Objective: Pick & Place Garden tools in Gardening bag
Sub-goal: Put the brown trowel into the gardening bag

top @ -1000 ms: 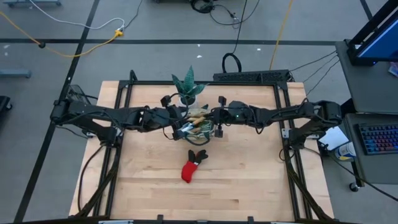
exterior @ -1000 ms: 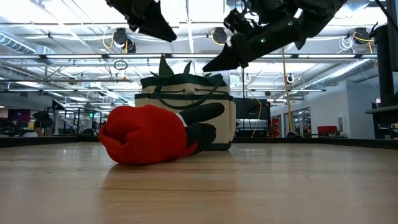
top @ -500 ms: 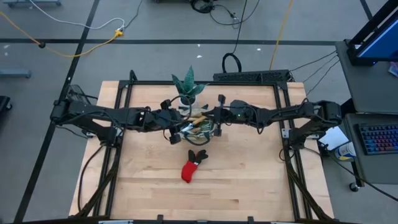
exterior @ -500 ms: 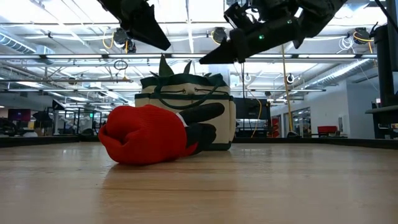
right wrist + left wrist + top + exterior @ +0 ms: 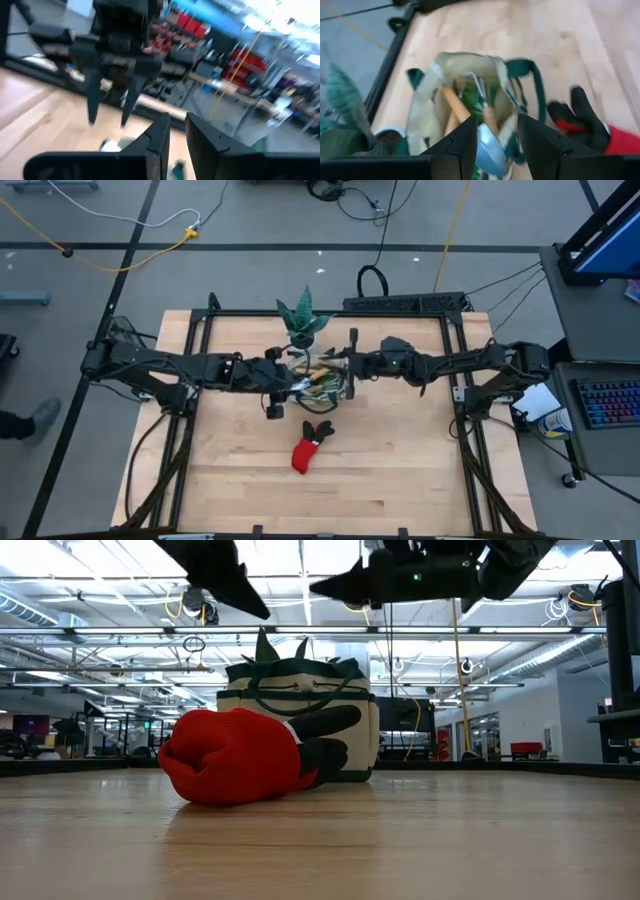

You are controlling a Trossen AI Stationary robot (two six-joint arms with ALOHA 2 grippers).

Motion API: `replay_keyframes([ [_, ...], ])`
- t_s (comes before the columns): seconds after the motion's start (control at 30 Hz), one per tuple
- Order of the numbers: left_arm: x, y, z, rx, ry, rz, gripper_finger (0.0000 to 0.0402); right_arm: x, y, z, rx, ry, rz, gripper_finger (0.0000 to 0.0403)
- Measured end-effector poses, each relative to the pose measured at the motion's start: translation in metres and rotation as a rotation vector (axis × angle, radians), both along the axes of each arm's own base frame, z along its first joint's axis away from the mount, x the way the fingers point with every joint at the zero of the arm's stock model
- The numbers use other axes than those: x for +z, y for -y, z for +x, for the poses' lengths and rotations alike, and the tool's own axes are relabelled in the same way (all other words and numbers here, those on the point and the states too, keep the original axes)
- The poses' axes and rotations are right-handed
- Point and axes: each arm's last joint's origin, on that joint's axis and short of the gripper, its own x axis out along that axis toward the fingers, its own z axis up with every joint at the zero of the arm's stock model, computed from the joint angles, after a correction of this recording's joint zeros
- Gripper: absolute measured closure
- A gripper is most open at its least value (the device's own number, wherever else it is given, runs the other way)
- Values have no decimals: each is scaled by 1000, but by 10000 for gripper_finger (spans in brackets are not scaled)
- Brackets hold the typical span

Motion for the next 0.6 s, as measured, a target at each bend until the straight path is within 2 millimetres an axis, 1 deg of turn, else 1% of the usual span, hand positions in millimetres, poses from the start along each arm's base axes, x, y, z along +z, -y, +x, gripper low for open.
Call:
replay_keyframes([
  [0.13,-5,5,-4,-55,-65,22,254,-10,-1,0,9,-101,48,346],
  [0.3,-8,9,-7,-87,-122,82,254,-21,0,-1,4,-208,71,327],
  [0.47,-24,11,3,-102,-189,118,254,-24,-1,-2,7,-240,76,297],
  [0.53,-30,11,10,-97,-206,161,254,-24,-1,-2,6,-245,76,287],
  [0.6,-39,11,12,-88,-257,215,254,-25,-1,-2,6,-254,78,279],
])
